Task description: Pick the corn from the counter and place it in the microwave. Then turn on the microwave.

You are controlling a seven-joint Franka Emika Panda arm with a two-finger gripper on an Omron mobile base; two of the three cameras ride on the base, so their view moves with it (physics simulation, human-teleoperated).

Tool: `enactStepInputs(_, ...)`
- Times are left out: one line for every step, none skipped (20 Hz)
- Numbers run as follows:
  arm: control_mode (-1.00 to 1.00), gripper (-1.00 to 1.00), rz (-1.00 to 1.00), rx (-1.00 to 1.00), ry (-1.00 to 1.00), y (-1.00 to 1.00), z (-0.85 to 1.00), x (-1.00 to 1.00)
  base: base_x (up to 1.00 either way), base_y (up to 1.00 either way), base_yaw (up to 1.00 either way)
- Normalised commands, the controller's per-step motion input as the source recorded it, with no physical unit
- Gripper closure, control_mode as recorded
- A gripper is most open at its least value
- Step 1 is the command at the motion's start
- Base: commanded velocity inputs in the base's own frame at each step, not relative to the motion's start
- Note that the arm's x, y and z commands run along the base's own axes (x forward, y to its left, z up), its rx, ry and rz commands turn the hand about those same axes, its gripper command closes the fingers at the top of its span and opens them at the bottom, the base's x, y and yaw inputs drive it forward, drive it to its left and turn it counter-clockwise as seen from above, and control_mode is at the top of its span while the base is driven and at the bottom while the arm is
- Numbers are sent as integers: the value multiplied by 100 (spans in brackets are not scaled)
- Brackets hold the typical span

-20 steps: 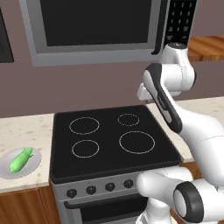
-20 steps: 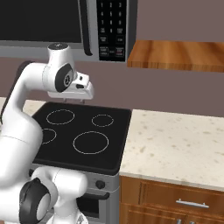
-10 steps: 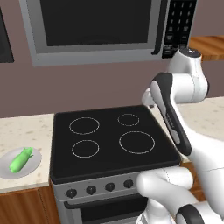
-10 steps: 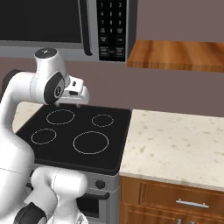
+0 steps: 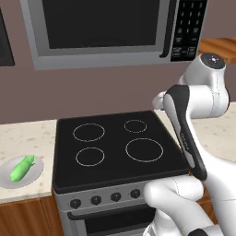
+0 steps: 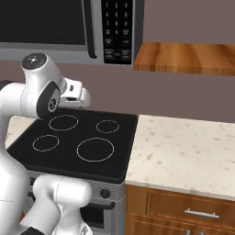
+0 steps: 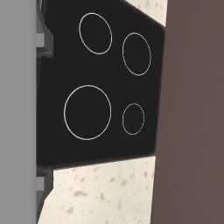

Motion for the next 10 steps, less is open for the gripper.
enactStepInputs(-100,-100,0,-2,-10,0,31,0,0,0,0)
enactStepInputs(-100,-100,0,-2,-9,0,31,0,0,0,0)
enactStepInputs(-100,-100,0,-2,-9,0,29,0,0,0,0)
enactStepInputs(-100,-100,0,-2,-10,0,29,0,0,0,0)
enactStepInputs(-100,-100,0,-3,-12,0,28,0,0,0,0)
enactStepInputs(-100,-100,0,-3,-14,0,27,0,0,0,0)
enactStepInputs(-100,-100,0,-3,-15,0,28,0,0,0,0)
enactStepInputs(-100,-100,0,-2,-14,0,28,0,0,0,0)
enactStepInputs(-100,-100,0,-2,-14,0,29,0,0,0,0)
enactStepInputs(-100,-100,0,-3,-15,0,27,0,0,0,0)
